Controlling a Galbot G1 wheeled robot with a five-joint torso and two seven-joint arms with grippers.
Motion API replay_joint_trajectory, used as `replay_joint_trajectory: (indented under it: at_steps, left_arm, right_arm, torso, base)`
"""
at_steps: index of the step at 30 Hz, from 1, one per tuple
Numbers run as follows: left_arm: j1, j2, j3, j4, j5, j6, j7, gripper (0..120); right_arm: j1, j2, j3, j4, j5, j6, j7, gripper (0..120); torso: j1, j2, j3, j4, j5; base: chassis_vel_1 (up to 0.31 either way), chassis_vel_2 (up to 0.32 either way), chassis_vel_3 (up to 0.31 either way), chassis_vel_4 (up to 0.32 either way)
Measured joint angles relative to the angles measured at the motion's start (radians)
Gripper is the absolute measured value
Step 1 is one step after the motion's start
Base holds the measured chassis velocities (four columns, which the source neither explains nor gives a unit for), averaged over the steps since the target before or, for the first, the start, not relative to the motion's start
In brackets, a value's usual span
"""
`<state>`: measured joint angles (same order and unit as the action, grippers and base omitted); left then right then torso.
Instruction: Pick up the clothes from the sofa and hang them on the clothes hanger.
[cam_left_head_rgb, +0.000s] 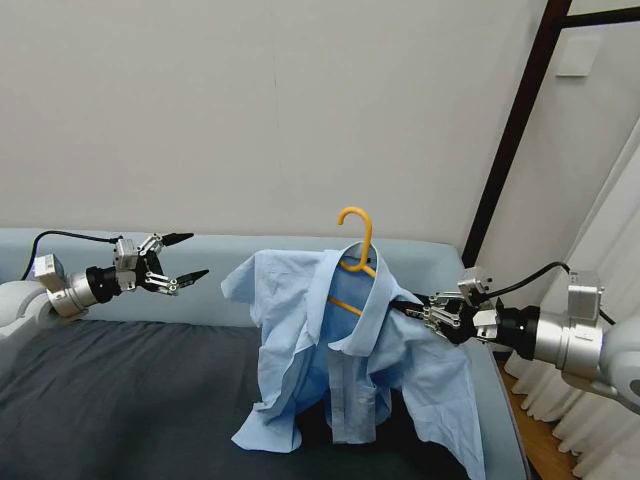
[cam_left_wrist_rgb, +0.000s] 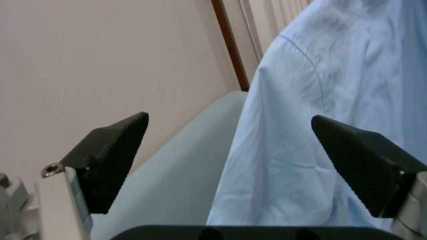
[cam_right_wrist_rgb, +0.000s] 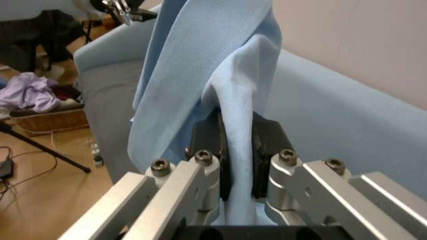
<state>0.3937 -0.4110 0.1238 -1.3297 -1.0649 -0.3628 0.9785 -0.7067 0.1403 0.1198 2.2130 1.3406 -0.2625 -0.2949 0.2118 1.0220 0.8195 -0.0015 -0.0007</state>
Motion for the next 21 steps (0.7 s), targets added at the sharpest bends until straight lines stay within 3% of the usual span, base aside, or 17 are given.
replay_joint_trajectory:
  at_steps: [4, 12, 21]
  left_arm:
    - [-0.021, -0.025, 0.039, 0.019, 0.046, 0.011, 0.042, 94]
    - [-0.054, -0.106, 0.102, 0.054, 0.115, 0.014, 0.003, 90]
    - [-0.052, -0.120, 0.103, 0.080, 0.116, 0.003, -0.001, 56]
  right_arm:
    - [0.002, -0.017, 0.003, 0.024, 0.025, 0.004, -0.016, 8]
    - [0.001, -0.028, 0.004, 0.045, 0.031, 0.007, -0.019, 8]
    - [-0.001, -0.024, 0.000, 0.023, 0.028, 0.009, -0.020, 8]
  torso:
    - [0.000, 0.000, 0.000, 0.0005, 0.0002]
    - [0.000, 0.000, 0.000, -0.0001, 0.0001]
    - [0.000, 0.000, 0.000, 0.0005, 0.0002]
  base:
    - [0.000, 0.000, 0.000, 0.000]
    - [0.000, 0.000, 0.000, 0.000]
    - [0.000, 0.000, 0.000, 0.000]
